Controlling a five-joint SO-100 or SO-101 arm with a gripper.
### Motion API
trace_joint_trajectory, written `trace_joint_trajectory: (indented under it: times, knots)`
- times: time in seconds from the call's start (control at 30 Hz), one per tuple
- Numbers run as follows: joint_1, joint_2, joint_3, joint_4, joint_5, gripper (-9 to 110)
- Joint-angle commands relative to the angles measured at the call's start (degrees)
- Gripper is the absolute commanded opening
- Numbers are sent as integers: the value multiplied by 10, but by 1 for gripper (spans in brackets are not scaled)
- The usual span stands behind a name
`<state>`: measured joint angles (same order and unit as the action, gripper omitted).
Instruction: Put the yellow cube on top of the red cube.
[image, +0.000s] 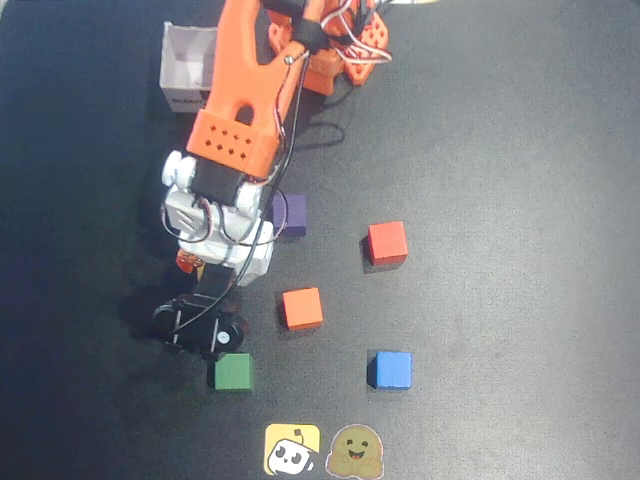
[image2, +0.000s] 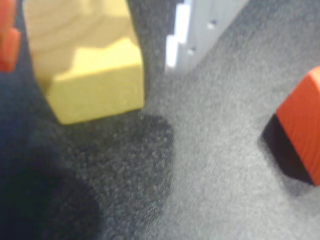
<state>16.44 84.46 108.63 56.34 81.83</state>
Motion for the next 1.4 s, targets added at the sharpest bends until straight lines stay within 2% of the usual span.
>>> trace_joint_trajectory:
  times: [0.0,0.5,0.7,0.9,1.37]
  knots:
    - [7,1,-5,-7,-4,22]
    - [10,-15,31,-49,-5,19]
    - [11,-15,33,-48,-6,9]
    - [12,-10,33,-47,-9,5]
    - [9,45,-118,141,-3,5]
